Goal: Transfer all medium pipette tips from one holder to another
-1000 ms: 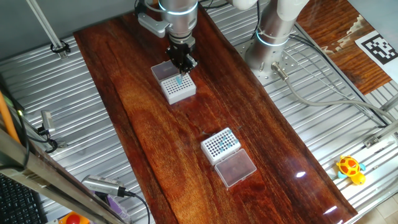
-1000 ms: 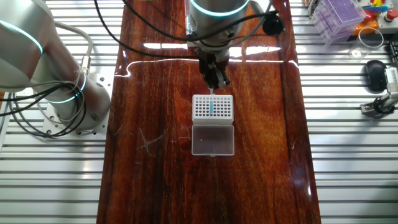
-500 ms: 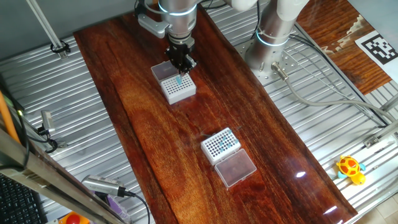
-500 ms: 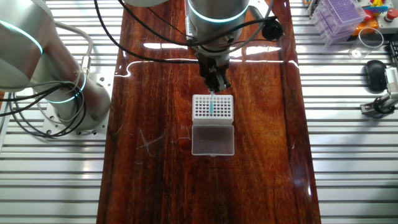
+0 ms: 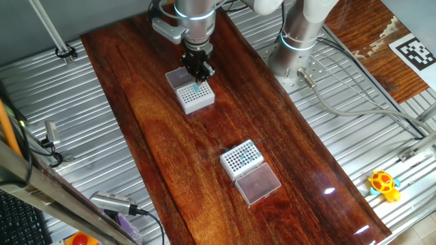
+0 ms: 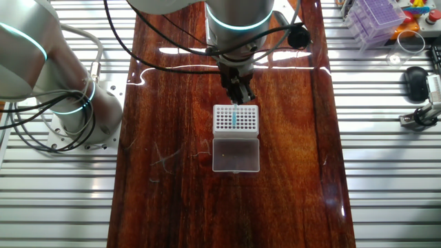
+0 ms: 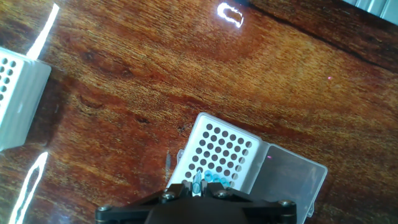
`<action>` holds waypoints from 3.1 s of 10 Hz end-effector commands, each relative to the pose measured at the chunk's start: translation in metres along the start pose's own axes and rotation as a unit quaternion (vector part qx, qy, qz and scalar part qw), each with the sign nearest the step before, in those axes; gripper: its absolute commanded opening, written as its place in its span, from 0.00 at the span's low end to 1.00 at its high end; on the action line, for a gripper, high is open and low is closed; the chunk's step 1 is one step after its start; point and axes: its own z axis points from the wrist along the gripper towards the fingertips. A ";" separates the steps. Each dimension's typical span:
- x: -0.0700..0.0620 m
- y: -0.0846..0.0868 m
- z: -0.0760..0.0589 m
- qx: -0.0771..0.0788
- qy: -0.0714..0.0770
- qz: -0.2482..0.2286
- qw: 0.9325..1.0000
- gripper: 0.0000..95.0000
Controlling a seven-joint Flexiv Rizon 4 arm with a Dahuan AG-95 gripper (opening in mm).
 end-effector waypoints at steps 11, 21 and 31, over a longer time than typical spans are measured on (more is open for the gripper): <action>0.001 -0.001 0.007 0.003 -0.003 -0.003 1.000 0.00; 0.005 -0.002 0.006 -0.004 -0.006 -0.006 1.000 0.00; 0.003 0.000 0.008 -0.006 -0.006 -0.005 1.000 0.00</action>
